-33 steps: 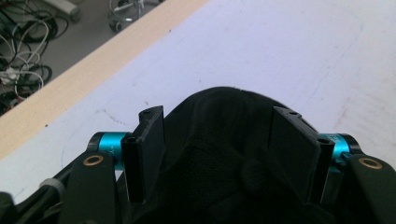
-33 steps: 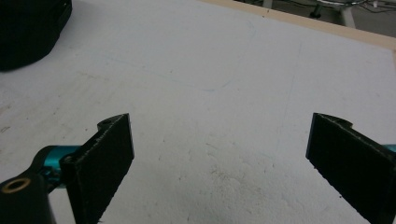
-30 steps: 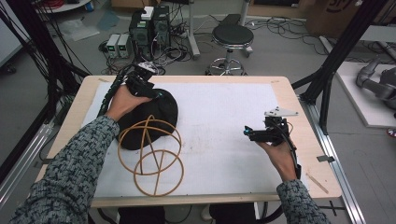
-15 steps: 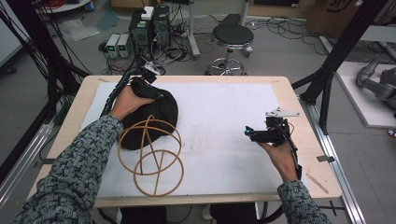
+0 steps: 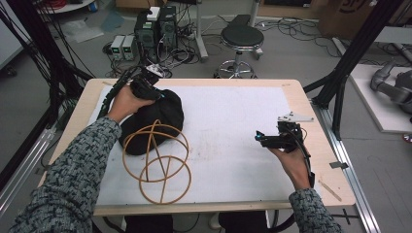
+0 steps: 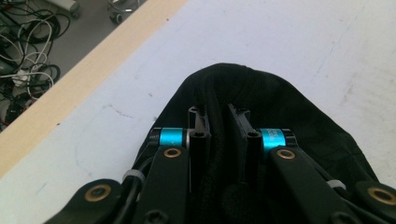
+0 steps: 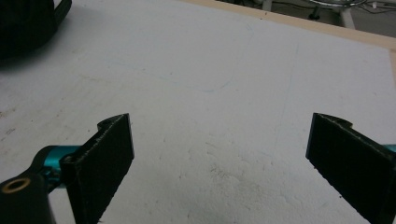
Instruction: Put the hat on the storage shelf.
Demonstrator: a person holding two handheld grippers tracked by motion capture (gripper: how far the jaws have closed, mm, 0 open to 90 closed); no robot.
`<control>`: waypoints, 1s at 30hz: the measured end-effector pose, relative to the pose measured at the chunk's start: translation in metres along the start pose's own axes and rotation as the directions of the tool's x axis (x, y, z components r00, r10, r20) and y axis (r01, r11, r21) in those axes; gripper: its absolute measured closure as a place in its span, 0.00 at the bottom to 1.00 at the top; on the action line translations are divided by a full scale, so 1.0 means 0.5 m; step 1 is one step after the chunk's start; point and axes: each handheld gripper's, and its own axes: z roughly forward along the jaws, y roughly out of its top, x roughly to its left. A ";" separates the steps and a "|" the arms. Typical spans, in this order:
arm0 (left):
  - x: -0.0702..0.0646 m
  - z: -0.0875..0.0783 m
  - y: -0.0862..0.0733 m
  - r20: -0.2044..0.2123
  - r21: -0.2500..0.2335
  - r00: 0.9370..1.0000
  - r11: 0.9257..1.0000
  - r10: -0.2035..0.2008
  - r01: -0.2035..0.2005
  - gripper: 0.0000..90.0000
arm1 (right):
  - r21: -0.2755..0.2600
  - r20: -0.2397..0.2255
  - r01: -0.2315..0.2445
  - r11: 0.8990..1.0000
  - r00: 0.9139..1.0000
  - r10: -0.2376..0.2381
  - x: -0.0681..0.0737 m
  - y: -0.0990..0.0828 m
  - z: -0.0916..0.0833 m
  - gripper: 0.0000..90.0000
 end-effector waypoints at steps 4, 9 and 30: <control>0.011 -0.037 -0.003 0.013 -0.044 1.000 0.999 -0.009 0.010 0.97 | -0.008 -0.006 0.006 1.000 1.000 -0.006 0.003 0.005 0.000 0.08; 0.014 -0.060 -0.004 -0.006 -0.032 1.000 0.999 0.017 -0.018 0.97 | -0.016 -0.011 0.008 1.000 1.000 -0.008 0.008 0.010 0.001 0.08; 0.016 -0.258 0.031 0.052 -0.186 0.997 0.981 0.061 -0.050 0.97 | -0.032 -0.023 0.015 0.999 1.000 -0.016 0.022 0.027 -0.005 0.08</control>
